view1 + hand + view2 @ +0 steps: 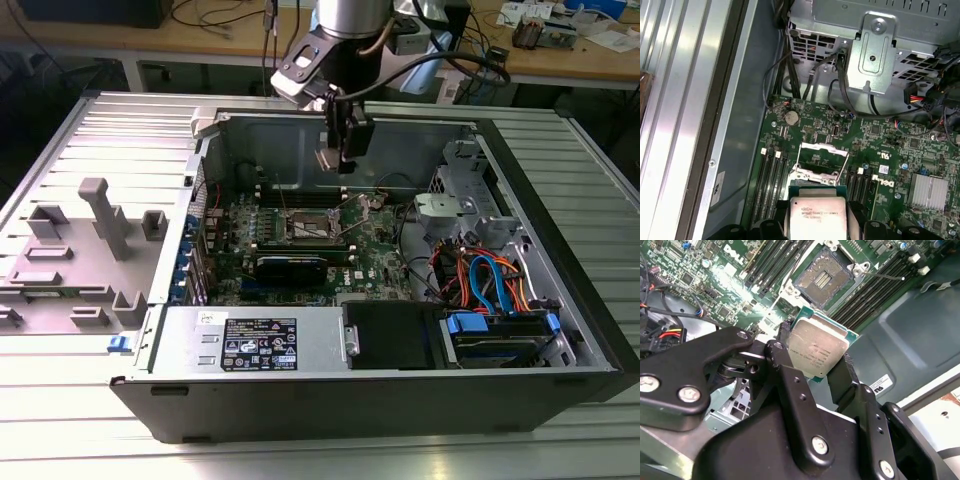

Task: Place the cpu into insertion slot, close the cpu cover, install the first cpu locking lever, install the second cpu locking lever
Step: 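Place the cpu into insertion slot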

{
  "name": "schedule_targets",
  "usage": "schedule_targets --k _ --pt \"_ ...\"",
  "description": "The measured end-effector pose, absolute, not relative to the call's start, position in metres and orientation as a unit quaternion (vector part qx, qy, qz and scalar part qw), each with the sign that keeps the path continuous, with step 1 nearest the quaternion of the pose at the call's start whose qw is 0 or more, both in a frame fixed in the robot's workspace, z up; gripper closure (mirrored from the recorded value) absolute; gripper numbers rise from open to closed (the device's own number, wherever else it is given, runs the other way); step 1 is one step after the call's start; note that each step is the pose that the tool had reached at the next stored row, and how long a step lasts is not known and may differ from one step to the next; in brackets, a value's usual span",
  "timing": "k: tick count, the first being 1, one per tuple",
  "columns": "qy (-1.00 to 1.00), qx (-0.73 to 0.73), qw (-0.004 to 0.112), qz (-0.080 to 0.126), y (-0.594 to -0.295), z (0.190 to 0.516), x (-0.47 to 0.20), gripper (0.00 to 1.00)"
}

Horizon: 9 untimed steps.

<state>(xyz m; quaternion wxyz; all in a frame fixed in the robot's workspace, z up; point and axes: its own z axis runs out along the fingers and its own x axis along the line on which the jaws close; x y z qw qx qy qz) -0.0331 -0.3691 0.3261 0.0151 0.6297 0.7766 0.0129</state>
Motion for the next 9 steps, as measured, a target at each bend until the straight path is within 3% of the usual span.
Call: schedule_targets --k 9 --pt "0.771 0.636 0.017 0.015 -0.369 0.31 -0.034 0.46"
